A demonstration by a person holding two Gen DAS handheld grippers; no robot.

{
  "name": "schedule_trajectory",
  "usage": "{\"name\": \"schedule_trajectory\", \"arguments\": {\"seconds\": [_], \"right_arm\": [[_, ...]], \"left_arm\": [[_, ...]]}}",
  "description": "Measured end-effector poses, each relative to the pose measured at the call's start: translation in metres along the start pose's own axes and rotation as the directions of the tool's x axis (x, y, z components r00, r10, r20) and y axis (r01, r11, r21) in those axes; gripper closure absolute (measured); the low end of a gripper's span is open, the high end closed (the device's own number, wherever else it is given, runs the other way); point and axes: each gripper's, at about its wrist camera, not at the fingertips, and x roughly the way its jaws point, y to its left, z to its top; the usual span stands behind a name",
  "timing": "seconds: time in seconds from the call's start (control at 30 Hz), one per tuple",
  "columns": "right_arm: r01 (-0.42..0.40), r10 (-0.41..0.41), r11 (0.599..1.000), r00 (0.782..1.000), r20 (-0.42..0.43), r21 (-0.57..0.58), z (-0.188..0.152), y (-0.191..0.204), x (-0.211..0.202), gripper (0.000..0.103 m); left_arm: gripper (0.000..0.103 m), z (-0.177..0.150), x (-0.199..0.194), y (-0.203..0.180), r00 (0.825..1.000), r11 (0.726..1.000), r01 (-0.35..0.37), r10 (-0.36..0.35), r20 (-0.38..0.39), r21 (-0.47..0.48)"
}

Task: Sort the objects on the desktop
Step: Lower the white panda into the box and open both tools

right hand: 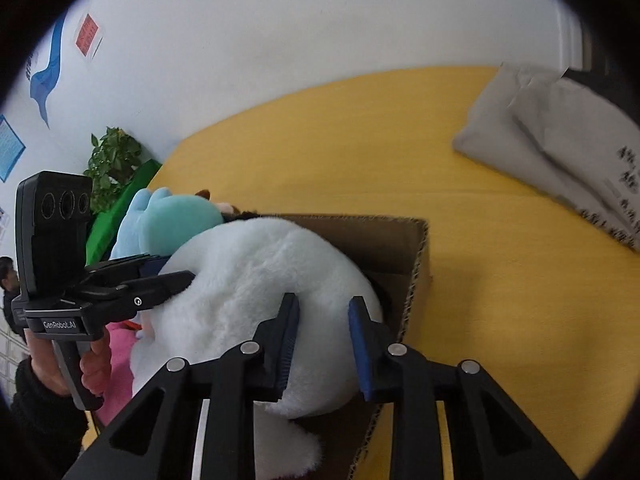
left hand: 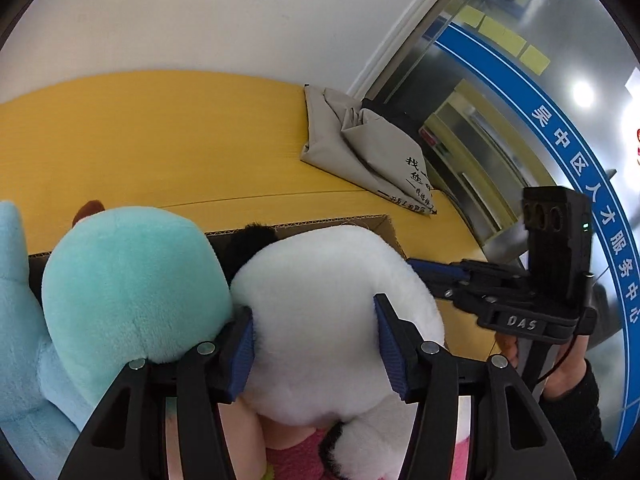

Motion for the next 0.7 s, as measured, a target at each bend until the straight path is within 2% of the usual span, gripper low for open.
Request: {"name": "schedule_trajectory", "arguments": {"seconds": [0.07, 0.1, 0.13, 0.2, 0.27, 0.37, 0.43, 0.57, 0.7], "right_arm": [[0.021, -0.018, 0.999, 0.998, 0.056, -0.044, -0.003, 0.01, -0.024, 0.074], [0.013, -0.007, 0.998, 0.997, 0.083, -0.065, -0.004, 0.016, -0.036, 0.064], [-0.032, 0.041, 0.996, 0.993, 0.107, -0.084, -0.006, 0.025, -0.048, 0.058], [-0.115, 0.133, 0.985, 0.981, 0.138, -0.13, -0.01, 0.043, -0.068, 0.03], [-0.165, 0.186, 0.968, 0.977, 0.1, -0.188, -0.012, 0.066, -0.065, 0.03], [-0.119, 0.123, 0.973, 0.992, 0.005, -0.199, -0.019, 0.079, -0.025, 0.03], [-0.092, 0.089, 0.98, 0.996, -0.024, -0.177, -0.029, 0.074, -0.004, 0.029], [-0.081, 0.084, 0.987, 0.996, 0.014, -0.142, -0.031, 0.068, -0.014, 0.03], [-0.103, 0.123, 0.979, 0.986, 0.109, -0.174, -0.036, 0.084, -0.073, 0.03]], "left_arm": [[0.042, -0.001, -0.011, -0.006, 1.0, 0.999, -0.008, 0.007, 0.024, 0.031], [0.042, -0.002, -0.024, -0.011, 0.998, 0.998, -0.023, 0.02, 0.061, 0.057], [0.042, -0.001, -0.033, -0.015, 0.996, 0.997, -0.022, 0.016, 0.084, 0.068], [0.042, -0.001, -0.044, -0.019, 0.995, 0.997, -0.021, 0.013, 0.102, 0.08], [0.042, -0.008, -0.055, -0.021, 0.994, 0.996, -0.023, 0.013, 0.108, 0.089], [0.042, -0.028, -0.071, -0.022, 0.994, 0.995, -0.029, 0.018, 0.105, 0.098], [0.04, -0.042, -0.082, -0.022, 0.995, 0.994, -0.032, 0.021, 0.102, 0.106], [0.038, -0.083, -0.119, -0.018, 0.994, 0.991, -0.057, 0.045, 0.101, 0.117], [0.028, -0.124, -0.167, 0.014, 0.988, 0.994, -0.08, 0.07, 0.135, 0.07]]}}
